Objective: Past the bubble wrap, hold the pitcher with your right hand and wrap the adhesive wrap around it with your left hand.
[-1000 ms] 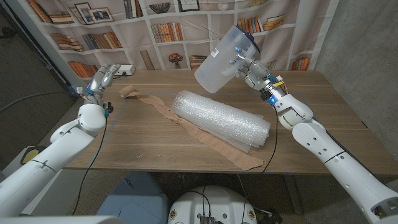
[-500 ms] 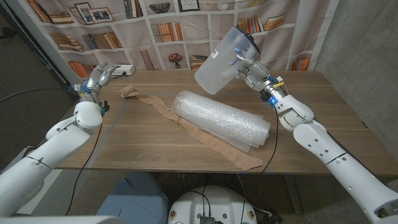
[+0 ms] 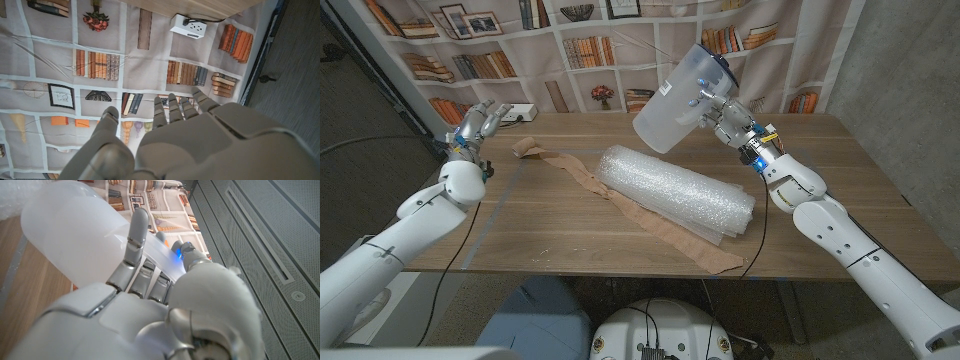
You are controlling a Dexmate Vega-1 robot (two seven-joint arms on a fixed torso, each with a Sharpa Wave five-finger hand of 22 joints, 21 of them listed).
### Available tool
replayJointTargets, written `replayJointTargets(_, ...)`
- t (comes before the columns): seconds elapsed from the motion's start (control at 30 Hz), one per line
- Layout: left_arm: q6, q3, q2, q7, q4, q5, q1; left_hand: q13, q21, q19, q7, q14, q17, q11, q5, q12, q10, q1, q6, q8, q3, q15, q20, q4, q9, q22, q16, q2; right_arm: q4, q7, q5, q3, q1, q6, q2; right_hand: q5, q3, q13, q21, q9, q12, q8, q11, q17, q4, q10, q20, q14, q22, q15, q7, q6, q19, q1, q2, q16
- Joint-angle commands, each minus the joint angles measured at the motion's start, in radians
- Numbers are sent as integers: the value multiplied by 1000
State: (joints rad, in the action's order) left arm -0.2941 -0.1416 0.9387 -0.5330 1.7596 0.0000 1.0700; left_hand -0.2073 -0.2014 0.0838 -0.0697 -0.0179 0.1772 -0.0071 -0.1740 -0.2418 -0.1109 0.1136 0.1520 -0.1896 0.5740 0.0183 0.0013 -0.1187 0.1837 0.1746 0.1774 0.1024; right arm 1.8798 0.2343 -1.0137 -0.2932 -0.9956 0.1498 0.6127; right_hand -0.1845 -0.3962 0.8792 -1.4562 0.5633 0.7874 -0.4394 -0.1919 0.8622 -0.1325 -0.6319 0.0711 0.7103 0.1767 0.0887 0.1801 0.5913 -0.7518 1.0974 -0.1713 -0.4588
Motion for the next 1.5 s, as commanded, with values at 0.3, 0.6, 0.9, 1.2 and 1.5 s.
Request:
replayJointTargets(0.3,-9,-98,43,27,-72,79,-89,-2,-1,15,-68,42,-3,-15,0,5,4,58,4,-9,24,-20,20,-29,5,2,17,9,16,-19,4,2,-14,1,7,2,-2,5,4,4,2,7,-3,210,-3,-9,86,213,1,143,4,8,295,-10,1,3)
replayJointTargets(0.6,-10,-155,66,19,-85,167,-131,-4,-22,96,-57,118,-1,-19,1,20,43,104,0,-3,26,-36,62,-48,5,3,27,-10,20,-27,8,-2,-12,-2,7,3,-1,6,6,5,1,9,-3,212,-4,-10,83,216,0,143,4,9,295,-10,1,5)
replayJointTargets(0.9,-3,-192,62,44,-133,199,-187,-6,-26,131,-83,148,-1,-29,0,4,2,125,12,-6,22,16,47,-48,5,4,23,-20,22,-37,12,-1,-14,-1,6,3,-1,9,9,6,-1,10,0,213,-4,-10,82,217,0,143,4,10,297,-10,1,7)
replayJointTargets(1.2,-5,-217,54,73,-162,202,-217,-6,-21,138,-98,160,-2,-44,0,0,-15,145,8,-5,17,36,40,-51,5,4,19,-31,25,-40,14,-1,-15,0,9,3,-1,10,12,7,-3,12,-2,214,-5,-11,82,218,0,143,2,11,297,-10,1,10)
replayJointTargets(1.5,-4,-234,57,107,-189,192,-238,-6,-11,128,-51,159,-2,-47,-1,3,-19,156,-41,10,8,38,35,-49,5,5,13,-44,28,-42,16,0,-12,-5,14,3,-1,14,15,10,-4,14,-3,216,-4,-10,82,218,0,143,3,11,296,-11,0,13)
